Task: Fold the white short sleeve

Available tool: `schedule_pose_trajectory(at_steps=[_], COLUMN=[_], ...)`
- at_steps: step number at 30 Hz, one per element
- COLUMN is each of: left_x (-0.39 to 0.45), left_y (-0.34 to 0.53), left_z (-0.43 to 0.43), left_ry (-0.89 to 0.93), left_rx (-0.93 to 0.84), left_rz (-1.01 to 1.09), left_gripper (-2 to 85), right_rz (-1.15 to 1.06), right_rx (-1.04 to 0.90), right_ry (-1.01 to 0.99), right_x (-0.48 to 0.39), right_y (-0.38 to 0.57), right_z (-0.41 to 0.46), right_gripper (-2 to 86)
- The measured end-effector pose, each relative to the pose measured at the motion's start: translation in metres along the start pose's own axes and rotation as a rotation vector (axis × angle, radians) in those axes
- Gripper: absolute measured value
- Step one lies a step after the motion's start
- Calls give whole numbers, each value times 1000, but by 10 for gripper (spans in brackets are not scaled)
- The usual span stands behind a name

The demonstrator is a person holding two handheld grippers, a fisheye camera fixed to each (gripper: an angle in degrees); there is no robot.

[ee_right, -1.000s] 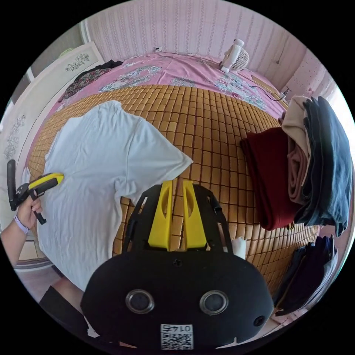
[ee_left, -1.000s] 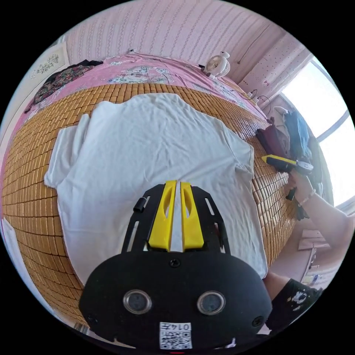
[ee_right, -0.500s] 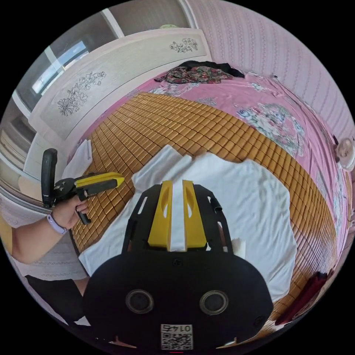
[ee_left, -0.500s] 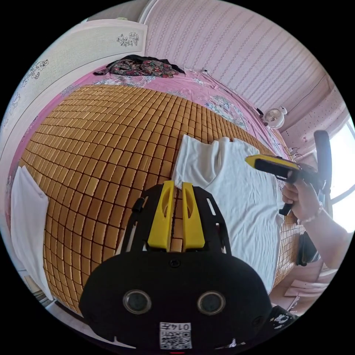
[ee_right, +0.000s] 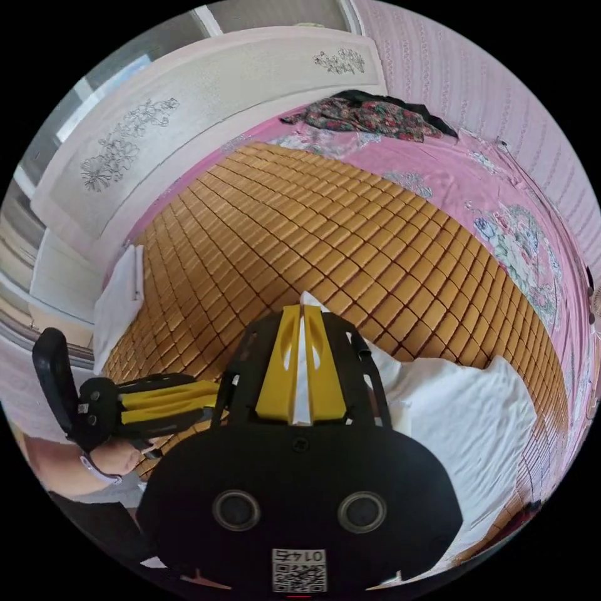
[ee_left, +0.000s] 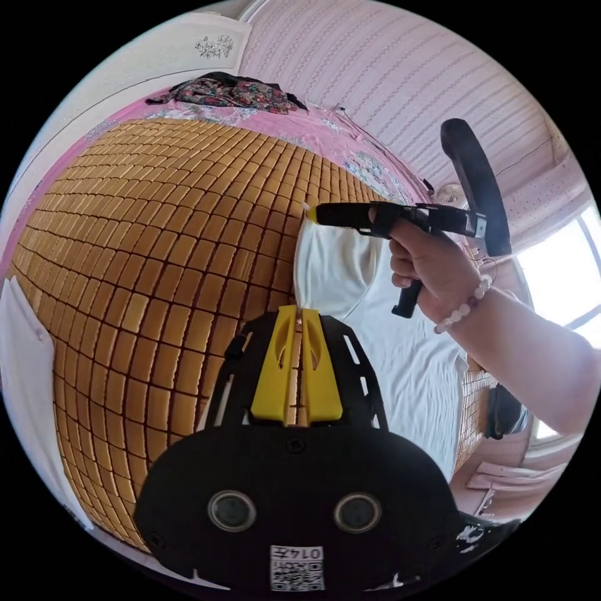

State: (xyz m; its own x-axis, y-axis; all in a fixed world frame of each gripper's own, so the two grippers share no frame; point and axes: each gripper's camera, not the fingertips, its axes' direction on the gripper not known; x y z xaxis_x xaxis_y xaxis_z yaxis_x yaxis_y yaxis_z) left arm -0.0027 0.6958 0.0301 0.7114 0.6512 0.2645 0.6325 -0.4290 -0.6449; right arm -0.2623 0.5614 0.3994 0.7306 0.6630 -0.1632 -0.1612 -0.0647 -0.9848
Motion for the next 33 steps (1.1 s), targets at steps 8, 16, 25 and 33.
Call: schedule_pose_trajectory(at_steps=[8,16,25,33], left_x=[-24,-23,2,30], left_y=[33,26,-3,-19], left_z=[-8,-8,16,26], left_ry=[25,48,-63,-103], left_rx=[25,38,-15,-33], left_rz=[-121,-129,-15,86], left_gripper=[28,59,58,-1], right_rz=[-208,-184,-275,-233], right_rx=[-49,-136,-279,-302], right_ry=[-3,65,171,192], right_x=[-35,-45,-80,-88], right_y=[-4,-31,-71,-72], right_z=[-26,-11,40,49], right_gripper=[63,70,46,6])
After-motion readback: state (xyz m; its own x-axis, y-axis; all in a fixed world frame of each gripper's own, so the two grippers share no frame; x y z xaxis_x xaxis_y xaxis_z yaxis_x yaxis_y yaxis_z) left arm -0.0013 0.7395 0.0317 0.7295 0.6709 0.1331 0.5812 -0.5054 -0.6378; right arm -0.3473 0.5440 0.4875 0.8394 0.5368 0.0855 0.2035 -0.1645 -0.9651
